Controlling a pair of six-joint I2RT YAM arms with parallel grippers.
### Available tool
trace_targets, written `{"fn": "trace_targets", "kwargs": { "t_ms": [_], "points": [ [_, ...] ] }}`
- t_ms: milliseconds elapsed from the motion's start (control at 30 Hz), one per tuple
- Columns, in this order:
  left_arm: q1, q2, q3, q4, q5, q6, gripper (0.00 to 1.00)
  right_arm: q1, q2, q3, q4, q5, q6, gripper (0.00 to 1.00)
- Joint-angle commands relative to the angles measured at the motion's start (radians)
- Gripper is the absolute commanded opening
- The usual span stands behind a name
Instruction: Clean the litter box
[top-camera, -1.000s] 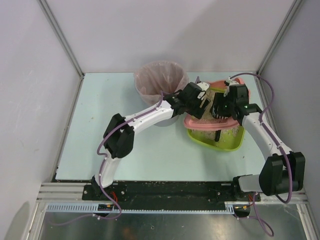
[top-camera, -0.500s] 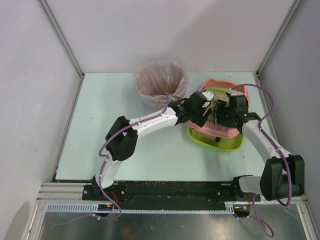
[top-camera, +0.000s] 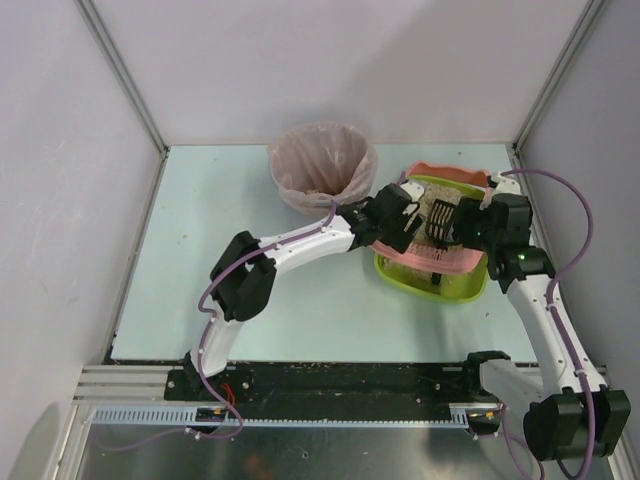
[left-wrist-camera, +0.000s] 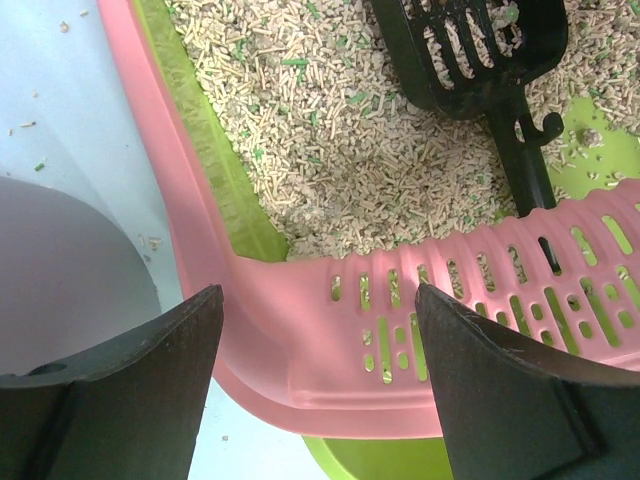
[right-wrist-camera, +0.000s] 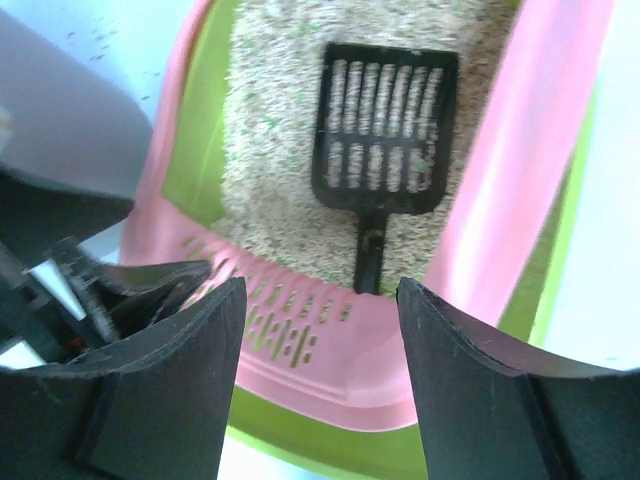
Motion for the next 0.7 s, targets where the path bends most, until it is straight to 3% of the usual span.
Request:
{"fn": "trace_targets", "kwargs": {
  "t_ms": [0, 233, 433, 533, 667],
  "points": [
    [-0.007, -0.042, -0.038, 0.004, 0.007, -0.008, 0.82, -0.068, 0.007, 0.009, -0.022, 0.089, 0.023, 0.67],
    [-0.016, -0.07, -0.055, 0.018, 0.007, -0.011, 0.82, -0.174, 0.163, 0.009, 0.042, 0.169, 0.016, 0.68],
    [-0.016, -0.085, -0.061, 0.021, 0.022, -0.005, 0.82, -0.185, 0.245, 0.01, 0.146, 0.173, 0.016, 0.68],
    [-0.016, -0.1, -0.065, 0.021, 0.021, -0.002, 0.83, -0.191, 0.277, 0.013, 0.16, 0.178, 0.01, 0.63],
    [-0.016, -0.12, -0.056, 0.02, 0.012, -0.002, 0.88, -0.197, 0.306, 0.012, 0.147, 0.192, -0.001, 0.47]
  ]
}}
